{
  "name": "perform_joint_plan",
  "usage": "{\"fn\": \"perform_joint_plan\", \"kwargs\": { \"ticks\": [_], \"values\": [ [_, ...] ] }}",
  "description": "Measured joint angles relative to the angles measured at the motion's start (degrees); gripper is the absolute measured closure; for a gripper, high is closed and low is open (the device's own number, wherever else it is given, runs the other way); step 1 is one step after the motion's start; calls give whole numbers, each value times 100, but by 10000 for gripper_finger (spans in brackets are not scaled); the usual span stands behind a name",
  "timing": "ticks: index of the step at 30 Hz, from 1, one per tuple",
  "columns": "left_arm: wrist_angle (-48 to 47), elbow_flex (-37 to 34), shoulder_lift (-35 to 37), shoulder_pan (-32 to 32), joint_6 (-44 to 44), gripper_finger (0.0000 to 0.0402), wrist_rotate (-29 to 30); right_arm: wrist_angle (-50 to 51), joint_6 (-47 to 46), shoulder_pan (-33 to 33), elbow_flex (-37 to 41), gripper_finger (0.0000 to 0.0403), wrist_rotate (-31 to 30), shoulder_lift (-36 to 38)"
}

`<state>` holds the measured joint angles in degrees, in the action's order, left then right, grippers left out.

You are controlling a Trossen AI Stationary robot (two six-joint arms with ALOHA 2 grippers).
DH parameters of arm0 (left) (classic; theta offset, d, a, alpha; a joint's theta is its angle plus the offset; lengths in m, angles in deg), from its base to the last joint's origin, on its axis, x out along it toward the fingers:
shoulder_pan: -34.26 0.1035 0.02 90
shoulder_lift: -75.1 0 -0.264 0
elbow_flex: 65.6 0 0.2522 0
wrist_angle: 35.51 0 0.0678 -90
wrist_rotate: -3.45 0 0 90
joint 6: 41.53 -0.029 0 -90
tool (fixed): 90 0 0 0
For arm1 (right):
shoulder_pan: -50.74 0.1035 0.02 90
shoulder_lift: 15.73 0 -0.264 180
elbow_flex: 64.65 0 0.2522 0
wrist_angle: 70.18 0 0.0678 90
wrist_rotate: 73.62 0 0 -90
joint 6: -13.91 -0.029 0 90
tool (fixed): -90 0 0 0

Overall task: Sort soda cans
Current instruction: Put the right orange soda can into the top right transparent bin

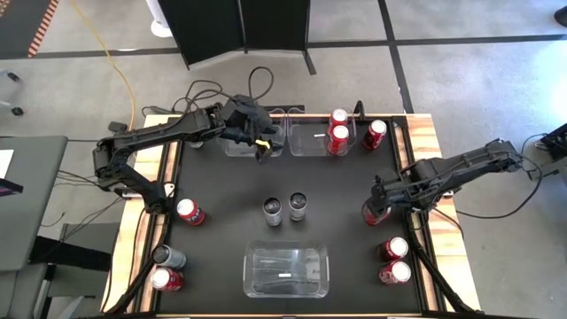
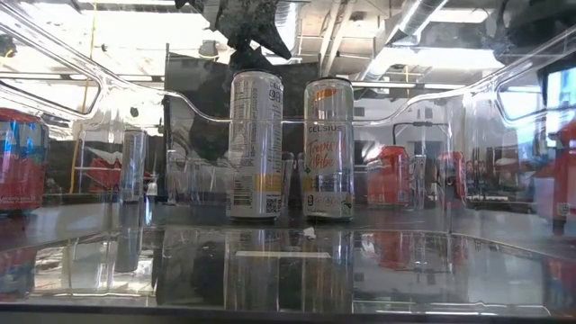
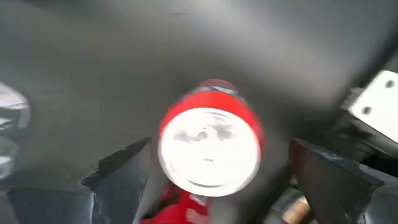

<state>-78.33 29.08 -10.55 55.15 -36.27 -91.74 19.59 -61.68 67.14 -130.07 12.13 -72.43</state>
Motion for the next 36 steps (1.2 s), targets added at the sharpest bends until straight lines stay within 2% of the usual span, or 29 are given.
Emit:
{"fn": "perform_joint_plan", "kwargs": {
  "ticks": [8, 13, 17, 24, 31, 36],
  "values": [
    [-180, 0, 0, 0, 11, 109, -4, -268, 148, 0, 302, 9, -9, -271],
    [-435, 0, 0, 0, 22, 109, -2, -397, -91, 6, 452, 12, -18, -330],
    [-494, -1, 0, 0, 131, 109, -4, -403, -112, -35, 452, 37, -20, -326],
    [-494, 0, 0, 0, 186, 109, 1, -412, 45, -44, 433, 113, -46, -324],
    [-505, 0, 0, 2, 227, 109, 610, -499, 10, -44, 424, 124, -85, -428],
    [-498, -1, 0, 14, 208, 109, 707, -518, -20, -182, 186, 125, -301, -458]
  ]
}}
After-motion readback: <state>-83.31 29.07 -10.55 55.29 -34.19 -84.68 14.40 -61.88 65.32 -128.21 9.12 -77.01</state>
